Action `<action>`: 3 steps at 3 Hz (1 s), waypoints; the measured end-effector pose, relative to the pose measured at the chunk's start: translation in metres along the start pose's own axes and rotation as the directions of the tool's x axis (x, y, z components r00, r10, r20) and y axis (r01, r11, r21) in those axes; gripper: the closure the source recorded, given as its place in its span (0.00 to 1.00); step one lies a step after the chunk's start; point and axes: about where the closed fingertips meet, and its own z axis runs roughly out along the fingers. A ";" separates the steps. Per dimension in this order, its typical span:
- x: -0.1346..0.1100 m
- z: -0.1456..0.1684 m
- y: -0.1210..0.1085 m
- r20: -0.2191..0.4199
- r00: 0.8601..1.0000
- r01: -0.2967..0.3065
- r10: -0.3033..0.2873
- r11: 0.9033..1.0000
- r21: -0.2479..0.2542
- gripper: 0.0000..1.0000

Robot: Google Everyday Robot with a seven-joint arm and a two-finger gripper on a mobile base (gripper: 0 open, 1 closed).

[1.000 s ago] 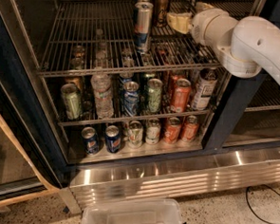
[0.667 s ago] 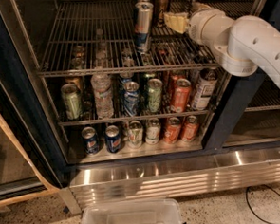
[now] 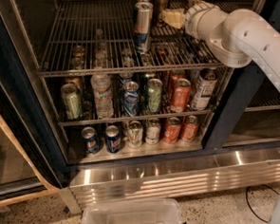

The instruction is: Pick orange can from top shelf of fridge

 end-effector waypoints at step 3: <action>-0.001 0.018 0.002 0.003 1.000 -0.003 0.003 1.000 -0.031 0.37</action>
Offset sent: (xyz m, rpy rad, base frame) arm 0.0075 0.0047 0.0013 0.0033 0.0028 0.0211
